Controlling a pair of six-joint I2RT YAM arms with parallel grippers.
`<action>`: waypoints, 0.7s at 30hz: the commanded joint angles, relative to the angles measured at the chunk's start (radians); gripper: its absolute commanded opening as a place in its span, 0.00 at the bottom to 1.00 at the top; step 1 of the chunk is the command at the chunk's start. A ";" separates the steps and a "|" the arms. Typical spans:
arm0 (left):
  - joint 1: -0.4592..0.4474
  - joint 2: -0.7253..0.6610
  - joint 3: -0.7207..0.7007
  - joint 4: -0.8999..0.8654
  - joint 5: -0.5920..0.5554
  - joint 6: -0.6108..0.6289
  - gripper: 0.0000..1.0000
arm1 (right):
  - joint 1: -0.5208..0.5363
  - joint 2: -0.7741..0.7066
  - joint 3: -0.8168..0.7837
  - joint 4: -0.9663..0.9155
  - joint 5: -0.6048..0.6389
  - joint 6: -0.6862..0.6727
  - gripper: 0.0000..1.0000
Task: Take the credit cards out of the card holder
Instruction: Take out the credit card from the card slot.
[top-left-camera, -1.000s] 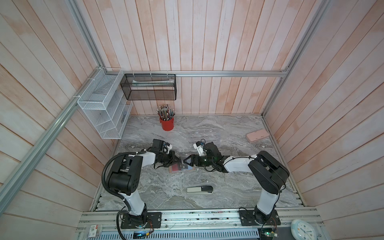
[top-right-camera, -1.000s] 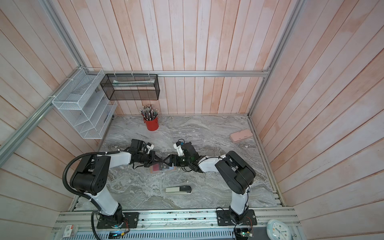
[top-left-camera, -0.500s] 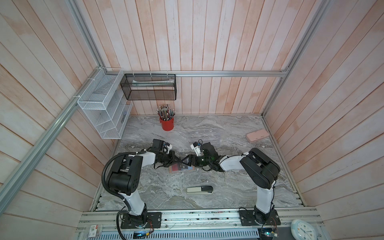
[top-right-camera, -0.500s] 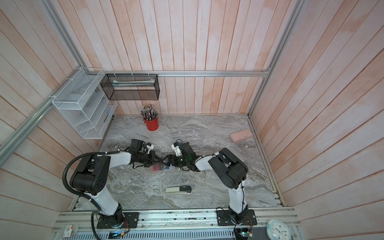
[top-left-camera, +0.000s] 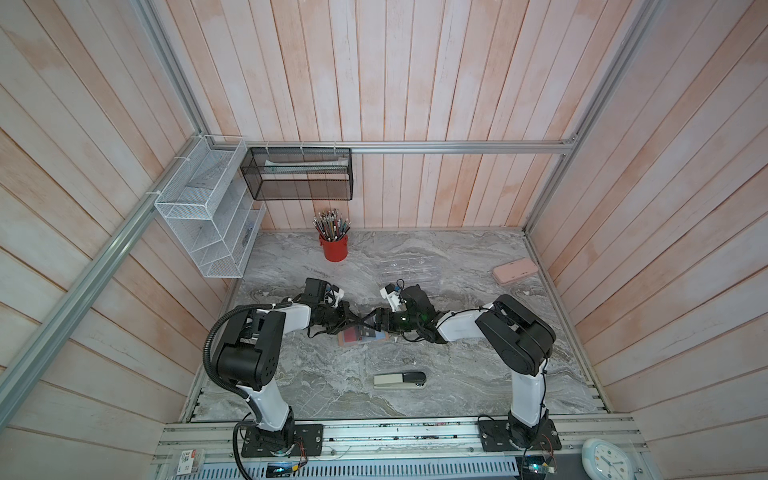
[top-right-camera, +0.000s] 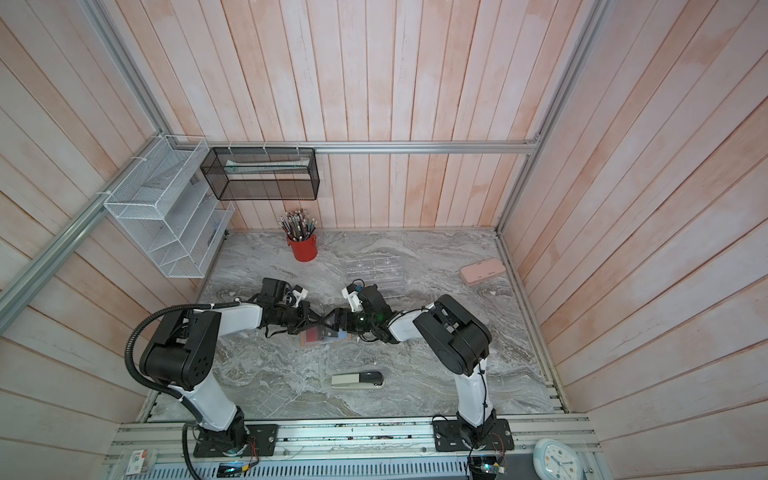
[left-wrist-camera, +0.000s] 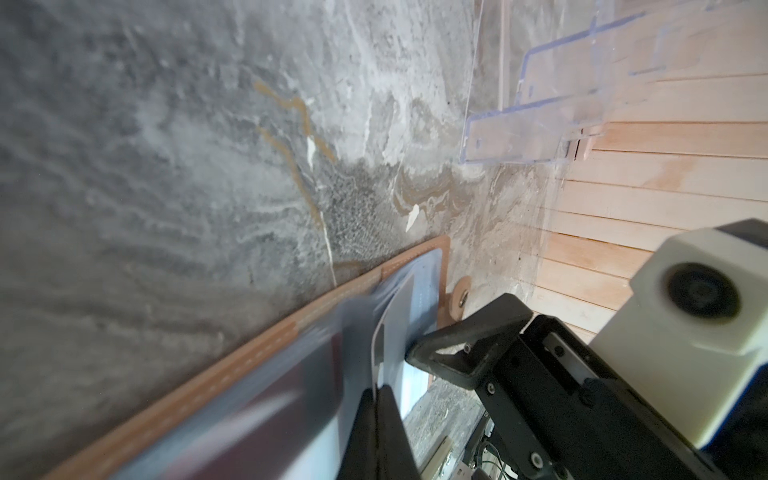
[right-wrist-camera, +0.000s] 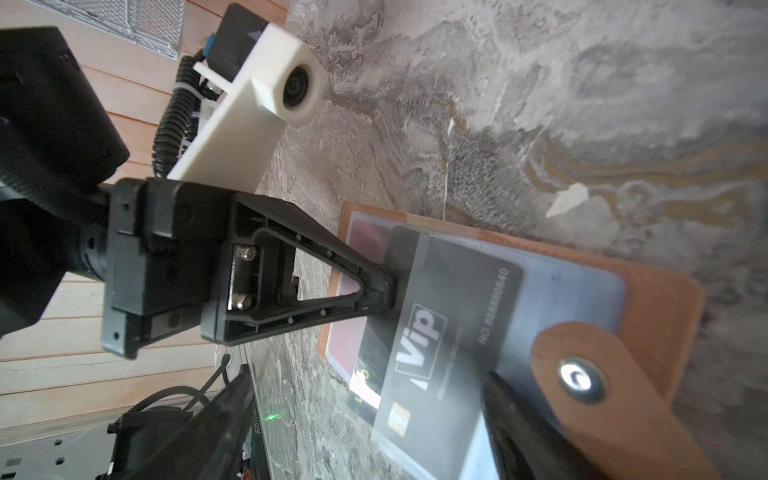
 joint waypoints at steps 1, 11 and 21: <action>0.004 -0.010 0.022 -0.023 -0.026 0.011 0.00 | 0.009 0.045 -0.028 -0.027 0.033 0.048 0.87; 0.015 -0.015 0.057 -0.082 -0.037 0.037 0.00 | 0.009 0.074 -0.020 -0.113 0.076 0.052 0.87; 0.050 -0.028 0.064 -0.122 -0.032 0.065 0.00 | 0.000 0.091 -0.017 -0.143 0.083 0.053 0.87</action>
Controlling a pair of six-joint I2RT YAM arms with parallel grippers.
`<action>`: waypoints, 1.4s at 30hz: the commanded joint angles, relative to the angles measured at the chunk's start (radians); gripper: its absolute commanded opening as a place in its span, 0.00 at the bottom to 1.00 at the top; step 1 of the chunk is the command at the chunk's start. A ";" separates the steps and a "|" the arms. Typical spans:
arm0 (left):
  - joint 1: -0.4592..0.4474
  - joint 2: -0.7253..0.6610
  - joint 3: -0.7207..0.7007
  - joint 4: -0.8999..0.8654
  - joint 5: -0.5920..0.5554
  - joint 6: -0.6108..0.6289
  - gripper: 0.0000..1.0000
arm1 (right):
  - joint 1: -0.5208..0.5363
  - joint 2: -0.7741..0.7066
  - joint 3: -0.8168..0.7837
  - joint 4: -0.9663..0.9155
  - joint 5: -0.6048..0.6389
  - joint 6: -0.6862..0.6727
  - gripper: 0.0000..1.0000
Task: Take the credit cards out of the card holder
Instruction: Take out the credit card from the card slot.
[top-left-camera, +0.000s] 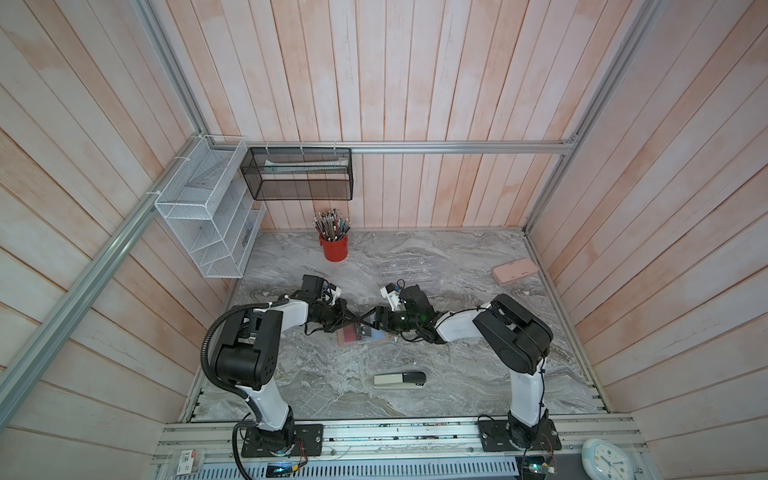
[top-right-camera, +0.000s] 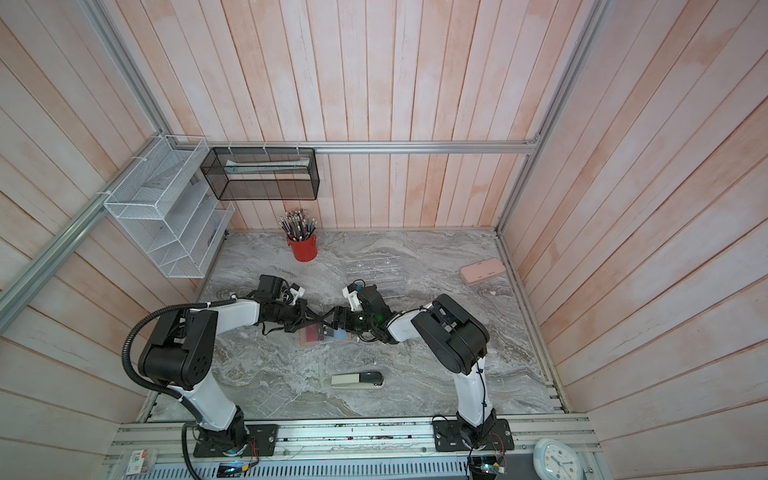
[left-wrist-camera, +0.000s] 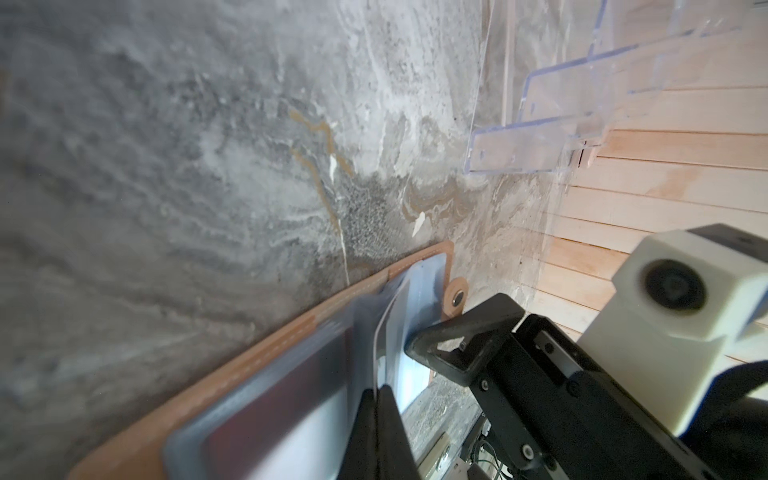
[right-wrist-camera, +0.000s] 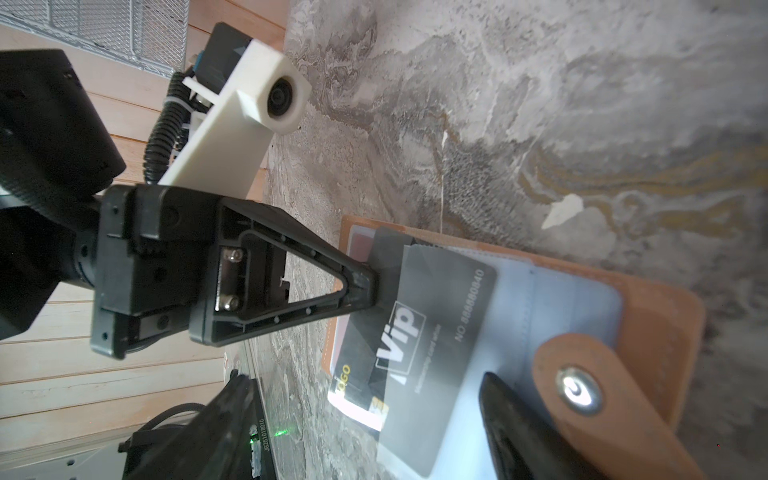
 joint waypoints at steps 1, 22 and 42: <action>0.016 -0.028 0.019 -0.027 -0.028 0.032 0.00 | -0.004 0.074 -0.027 -0.160 0.061 0.010 0.87; 0.034 -0.123 -0.029 -0.089 -0.078 0.067 0.00 | -0.021 0.039 -0.045 -0.131 0.047 -0.004 0.87; 0.003 -0.218 0.152 -0.339 -0.229 0.261 0.00 | -0.020 -0.239 -0.049 -0.205 0.039 -0.114 0.91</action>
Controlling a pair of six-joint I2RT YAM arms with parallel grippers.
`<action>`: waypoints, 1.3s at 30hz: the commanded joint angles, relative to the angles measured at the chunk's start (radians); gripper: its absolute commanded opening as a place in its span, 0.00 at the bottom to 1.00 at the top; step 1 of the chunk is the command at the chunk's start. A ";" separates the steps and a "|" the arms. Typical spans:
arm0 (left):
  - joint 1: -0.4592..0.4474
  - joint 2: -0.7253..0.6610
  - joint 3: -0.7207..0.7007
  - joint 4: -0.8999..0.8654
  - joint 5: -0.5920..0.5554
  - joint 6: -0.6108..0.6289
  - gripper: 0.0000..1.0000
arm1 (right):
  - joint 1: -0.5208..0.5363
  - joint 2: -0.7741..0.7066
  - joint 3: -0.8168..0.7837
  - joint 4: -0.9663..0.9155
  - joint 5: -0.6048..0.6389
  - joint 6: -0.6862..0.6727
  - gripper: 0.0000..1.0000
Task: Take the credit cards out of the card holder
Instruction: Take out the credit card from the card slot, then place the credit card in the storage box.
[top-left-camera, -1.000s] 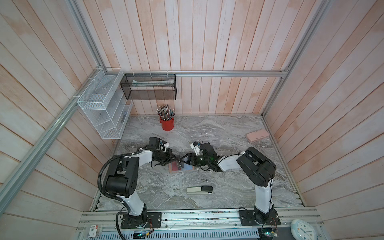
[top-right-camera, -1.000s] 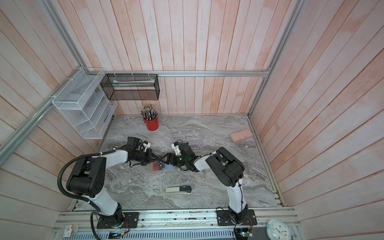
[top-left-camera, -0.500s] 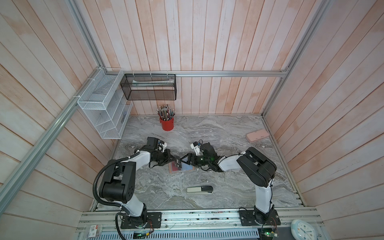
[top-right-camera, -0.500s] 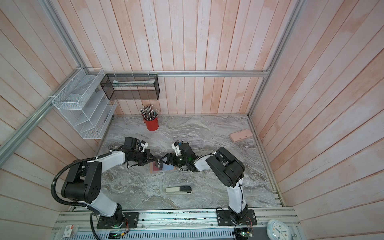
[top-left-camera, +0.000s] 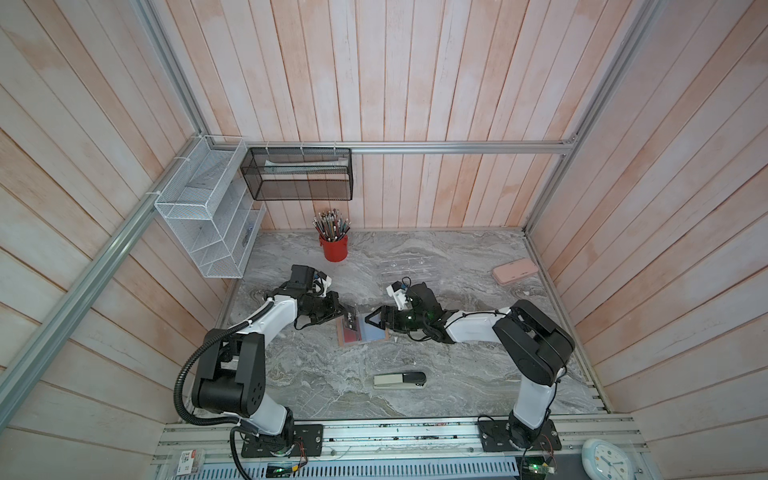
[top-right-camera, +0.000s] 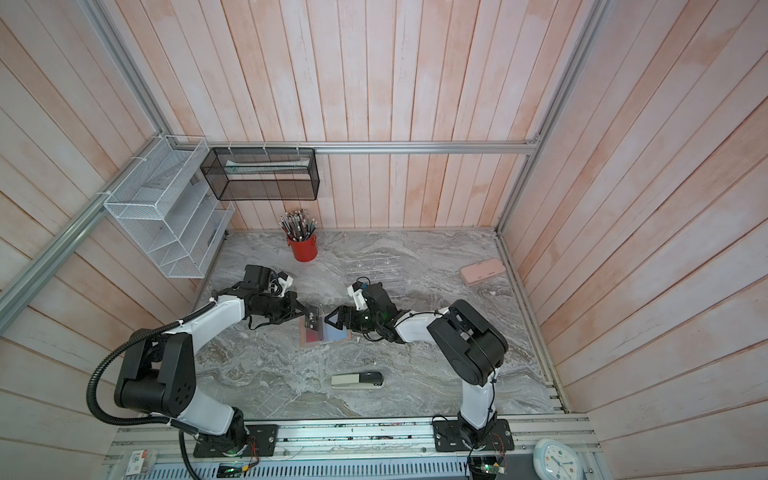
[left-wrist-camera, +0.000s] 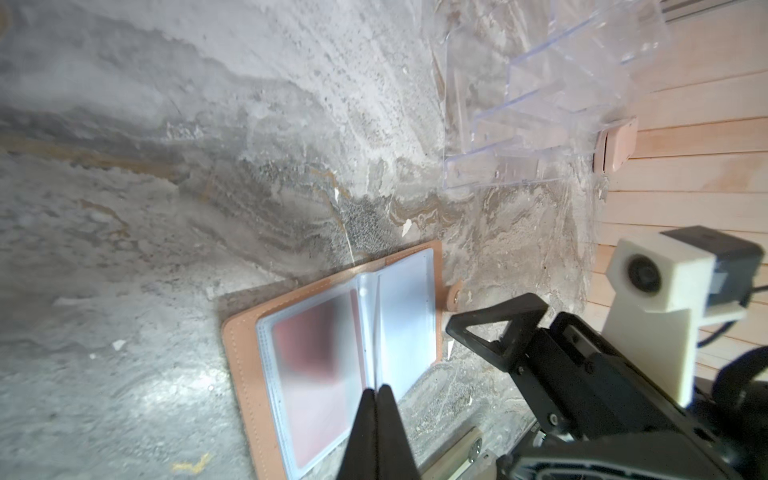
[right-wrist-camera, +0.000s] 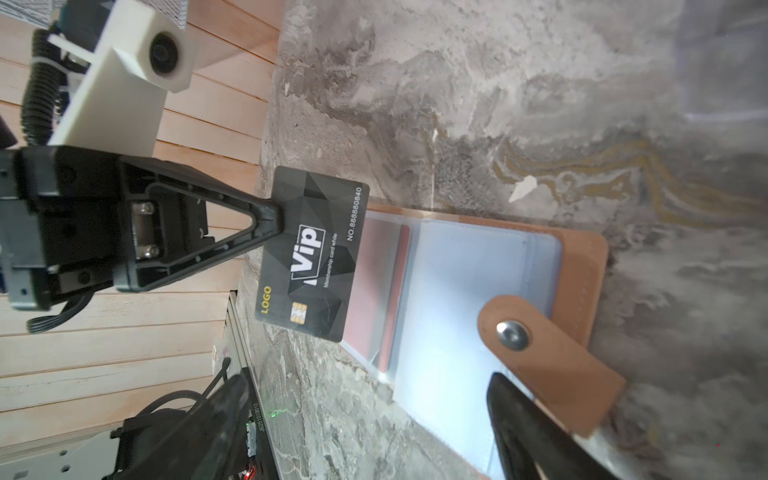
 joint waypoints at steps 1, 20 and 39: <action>-0.029 -0.024 0.071 -0.085 -0.078 0.100 0.00 | -0.007 -0.090 -0.008 -0.074 0.020 -0.050 0.92; -0.313 0.213 0.603 -0.287 -0.443 0.489 0.00 | -0.298 -0.485 -0.124 -0.539 0.174 -0.210 0.98; -0.474 0.439 0.857 -0.316 -0.562 0.928 0.00 | -0.515 -0.616 -0.184 -0.618 0.082 -0.283 0.98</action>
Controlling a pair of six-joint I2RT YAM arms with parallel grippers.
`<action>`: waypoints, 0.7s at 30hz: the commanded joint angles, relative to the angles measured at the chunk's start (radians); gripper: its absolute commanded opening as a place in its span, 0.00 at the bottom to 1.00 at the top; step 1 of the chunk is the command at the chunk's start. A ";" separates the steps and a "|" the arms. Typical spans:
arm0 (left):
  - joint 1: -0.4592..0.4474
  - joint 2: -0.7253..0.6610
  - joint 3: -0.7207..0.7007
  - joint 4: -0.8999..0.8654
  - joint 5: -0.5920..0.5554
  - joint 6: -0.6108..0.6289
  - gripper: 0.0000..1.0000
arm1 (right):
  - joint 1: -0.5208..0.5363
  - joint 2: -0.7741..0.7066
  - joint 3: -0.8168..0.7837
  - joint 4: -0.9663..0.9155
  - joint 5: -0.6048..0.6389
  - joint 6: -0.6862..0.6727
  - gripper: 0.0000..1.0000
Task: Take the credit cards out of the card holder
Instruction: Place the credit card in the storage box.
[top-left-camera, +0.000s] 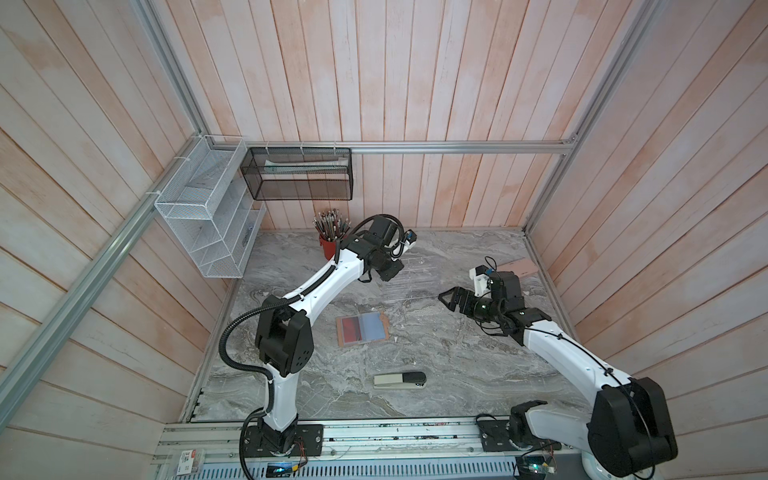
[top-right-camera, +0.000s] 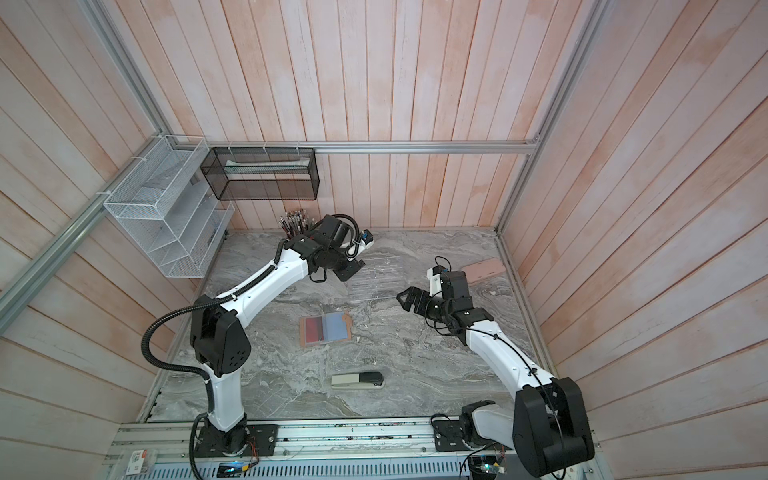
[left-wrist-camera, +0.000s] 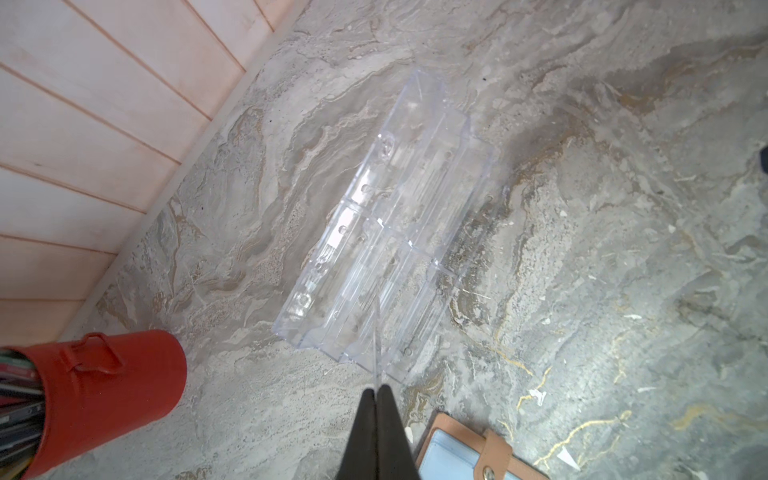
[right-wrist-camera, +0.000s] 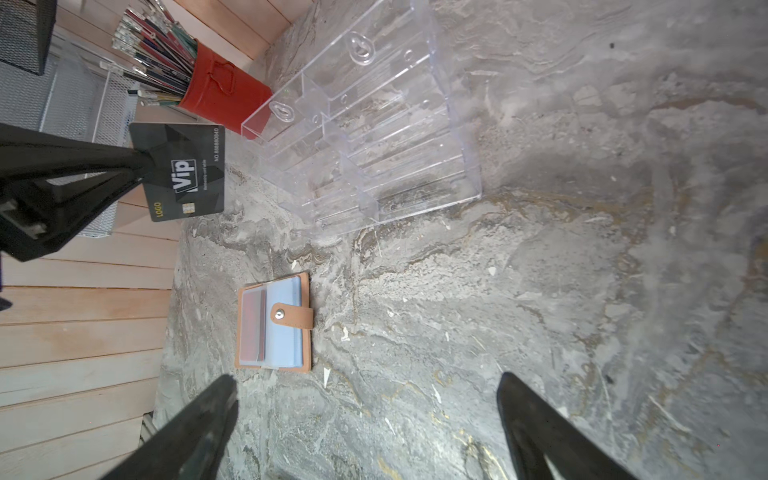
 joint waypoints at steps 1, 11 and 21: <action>-0.022 0.023 -0.045 -0.004 -0.038 0.110 0.00 | -0.013 -0.017 -0.014 -0.026 -0.026 -0.033 0.98; -0.062 0.038 -0.095 0.066 -0.081 0.294 0.00 | -0.015 -0.031 -0.061 0.025 -0.045 -0.018 0.98; -0.087 0.129 -0.035 0.067 -0.087 0.385 0.00 | -0.018 -0.026 -0.064 0.040 -0.037 -0.026 0.98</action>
